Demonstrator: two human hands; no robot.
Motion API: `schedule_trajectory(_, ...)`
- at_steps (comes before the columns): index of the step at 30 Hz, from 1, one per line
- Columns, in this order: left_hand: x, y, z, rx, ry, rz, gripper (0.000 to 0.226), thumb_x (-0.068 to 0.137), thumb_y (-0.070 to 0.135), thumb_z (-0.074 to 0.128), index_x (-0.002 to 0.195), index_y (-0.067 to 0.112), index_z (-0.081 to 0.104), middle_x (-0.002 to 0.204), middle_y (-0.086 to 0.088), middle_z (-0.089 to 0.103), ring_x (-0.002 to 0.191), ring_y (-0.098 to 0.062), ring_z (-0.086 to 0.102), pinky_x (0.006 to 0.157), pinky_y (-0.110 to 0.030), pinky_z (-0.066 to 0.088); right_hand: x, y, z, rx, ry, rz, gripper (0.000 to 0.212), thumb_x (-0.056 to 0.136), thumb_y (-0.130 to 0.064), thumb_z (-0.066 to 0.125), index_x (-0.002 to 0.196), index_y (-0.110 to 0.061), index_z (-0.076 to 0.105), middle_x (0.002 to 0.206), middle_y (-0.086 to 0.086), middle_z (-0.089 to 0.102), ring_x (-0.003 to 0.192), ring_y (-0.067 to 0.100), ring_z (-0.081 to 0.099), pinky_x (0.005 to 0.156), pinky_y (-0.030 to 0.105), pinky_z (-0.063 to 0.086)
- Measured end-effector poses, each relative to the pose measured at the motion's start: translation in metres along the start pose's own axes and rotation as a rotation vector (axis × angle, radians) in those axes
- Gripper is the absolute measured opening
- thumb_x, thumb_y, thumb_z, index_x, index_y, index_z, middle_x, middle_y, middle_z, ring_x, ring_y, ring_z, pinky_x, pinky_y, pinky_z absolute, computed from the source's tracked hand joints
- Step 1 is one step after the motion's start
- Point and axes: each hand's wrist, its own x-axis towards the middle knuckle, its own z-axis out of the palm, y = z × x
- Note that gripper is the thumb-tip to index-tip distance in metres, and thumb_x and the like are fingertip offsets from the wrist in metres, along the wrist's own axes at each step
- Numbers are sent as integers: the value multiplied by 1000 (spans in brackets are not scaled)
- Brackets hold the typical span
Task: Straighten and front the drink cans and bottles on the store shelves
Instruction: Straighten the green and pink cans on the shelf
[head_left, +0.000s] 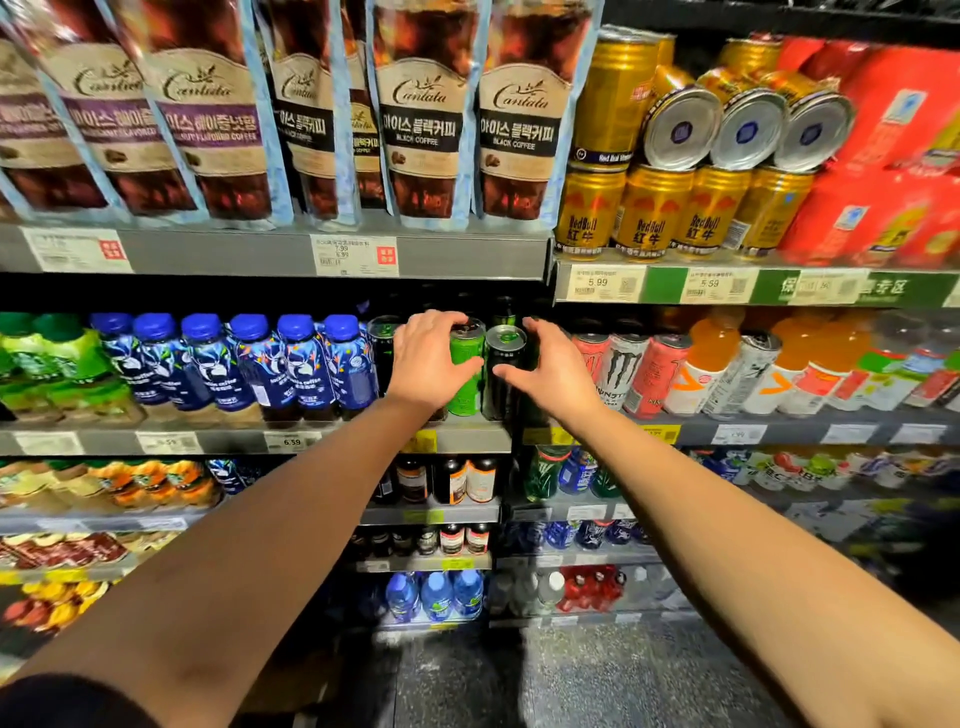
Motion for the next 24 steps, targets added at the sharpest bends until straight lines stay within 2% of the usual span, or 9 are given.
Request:
schedule_trajectory(6,7,2,0,200,-113,26,71,83,48,69,140,12,45,133,-9,52,129,-29,39,107,-42,26,6,-1,7,-90,-74,15,84,81,-38,77,148,-8,35,147,10,45,134,24,44,108,31,36)
schedule_trajectory(9,9,6,0,314,-139,67,70,85,48,67,139,10,45,135,-11,49,129,-30,38,106,-43,27,10,-4,11,-125,-112,26,87,83,-38,76,150,-8,30,147,11,42,134,26,44,108,33,37)
schedule_trajectory(13,14,5,-4,399,-174,88,72,81,54,70,137,13,49,127,-14,51,124,-33,40,104,-43,27,13,-5,12,-156,-111,36,89,83,-35,75,152,-9,26,143,13,40,130,29,46,106,35,39)
schedule_trajectory(18,20,1,-15,324,-219,89,73,72,58,77,131,22,54,117,-8,57,118,-30,45,101,-42,26,10,-2,7,-149,-144,-4,82,77,-32,80,145,-9,40,127,8,44,118,26,53,97,29,41)
schedule_trajectory(22,16,4,-18,167,-212,68,70,63,53,85,118,23,54,99,0,51,106,-27,44,88,-35,25,9,0,-1,-163,-152,-28,79,75,-30,83,139,-6,45,128,10,48,119,28,52,98,33,42)
schedule_trajectory(24,10,4,-17,124,-173,75,69,60,52,86,113,21,53,99,1,51,105,-24,43,92,-35,25,7,2,-3,-159,-155,-48,79,74,-29,84,138,-5,45,128,11,49,119,27,52,98,31,40)
